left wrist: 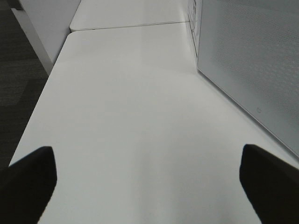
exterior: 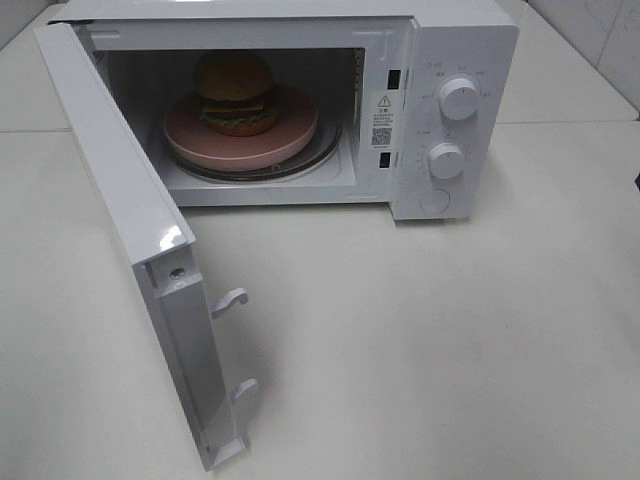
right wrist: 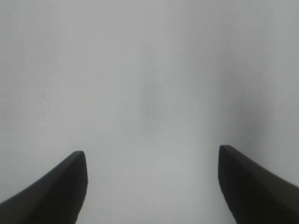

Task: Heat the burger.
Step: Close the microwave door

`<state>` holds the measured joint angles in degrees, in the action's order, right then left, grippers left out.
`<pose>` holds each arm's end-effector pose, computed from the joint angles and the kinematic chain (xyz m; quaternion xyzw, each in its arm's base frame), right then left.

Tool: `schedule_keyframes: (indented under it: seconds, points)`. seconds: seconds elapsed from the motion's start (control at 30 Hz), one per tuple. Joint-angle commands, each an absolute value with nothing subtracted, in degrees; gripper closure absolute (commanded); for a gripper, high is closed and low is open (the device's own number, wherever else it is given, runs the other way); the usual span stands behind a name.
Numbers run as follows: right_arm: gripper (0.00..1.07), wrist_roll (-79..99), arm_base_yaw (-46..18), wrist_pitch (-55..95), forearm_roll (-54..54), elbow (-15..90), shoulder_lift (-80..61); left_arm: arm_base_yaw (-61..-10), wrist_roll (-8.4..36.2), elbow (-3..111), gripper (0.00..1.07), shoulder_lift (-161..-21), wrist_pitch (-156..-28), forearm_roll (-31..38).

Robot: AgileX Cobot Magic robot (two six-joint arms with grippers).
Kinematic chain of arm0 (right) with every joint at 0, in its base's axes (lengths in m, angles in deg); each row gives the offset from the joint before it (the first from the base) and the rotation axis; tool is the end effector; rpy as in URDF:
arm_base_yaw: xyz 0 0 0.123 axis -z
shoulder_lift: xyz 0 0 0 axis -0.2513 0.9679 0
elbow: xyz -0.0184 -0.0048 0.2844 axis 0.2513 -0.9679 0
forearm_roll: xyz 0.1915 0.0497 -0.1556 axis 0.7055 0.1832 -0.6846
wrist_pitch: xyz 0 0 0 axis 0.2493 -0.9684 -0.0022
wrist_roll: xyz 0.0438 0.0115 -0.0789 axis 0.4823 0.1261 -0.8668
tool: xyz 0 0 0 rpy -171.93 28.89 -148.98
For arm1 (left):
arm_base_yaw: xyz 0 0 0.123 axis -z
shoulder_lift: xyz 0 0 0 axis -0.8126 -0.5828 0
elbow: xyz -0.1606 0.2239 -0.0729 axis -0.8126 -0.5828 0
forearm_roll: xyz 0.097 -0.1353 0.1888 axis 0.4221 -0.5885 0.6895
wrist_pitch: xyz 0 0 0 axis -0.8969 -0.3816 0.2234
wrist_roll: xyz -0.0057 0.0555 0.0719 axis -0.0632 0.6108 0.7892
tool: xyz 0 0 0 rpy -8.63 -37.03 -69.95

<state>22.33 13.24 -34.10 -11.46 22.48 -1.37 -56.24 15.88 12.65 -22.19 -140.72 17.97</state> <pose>0.2493 -0.0081 0.2601 0.0075 0.9817 -0.0721 0.1761 -0.0053 -0.0002 0.2785 0.0288 0.8465 0.0357 0.5305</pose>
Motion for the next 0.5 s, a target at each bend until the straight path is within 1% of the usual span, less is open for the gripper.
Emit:
schedule_keyframes:
  seconds: [0.03, 0.17, 0.23, 0.3, 0.33, 0.37, 0.43, 0.5]
  points:
    - [0.30, 21.5, 14.6, -35.0, -11.0, 20.3, -4.2, -56.5, 15.6, 12.5, 0.06, -21.2, -140.2, 17.6]
    - [0.30, 21.5, 14.6, -34.8, -10.8, 16.9, -8.0, -56.5, 15.6, 12.5, 0.06, -21.2, -140.2, 17.6]
    - [0.31, 21.5, 14.6, -35.8, -10.4, 13.1, -13.3, -56.5, 15.6, 12.5, 0.06, -21.2, -140.2, 17.6]
    - [0.31, 21.2, 14.6, -36.1, -10.0, 12.2, -15.8, -56.5, 15.6, 12.5, 0.06, -21.2, -140.2, 17.6]
    - [0.31, 20.7, 14.6, -36.2, -9.2, 10.5, -19.5, -56.5, 15.6, 12.5, 0.06, -21.2, -140.2, 17.6]
    - [0.31, 20.7, 14.6, -36.2, -9.2, 10.5, -19.5, -56.5, 15.6, 12.5, 0.06, -21.2, -140.2, 17.6]
    - [0.31, 19.2, 14.6, -36.2, -8.3, 7.9, -25.7, -56.5, 15.6, 12.5, 0.06, -21.2, -140.2, 17.6]
    - [0.31, 18.7, 14.6, -36.2, -8.0, 7.0, -27.4, -56.5, 15.6, 12.5, 0.06, -21.2, -140.2, 17.6]
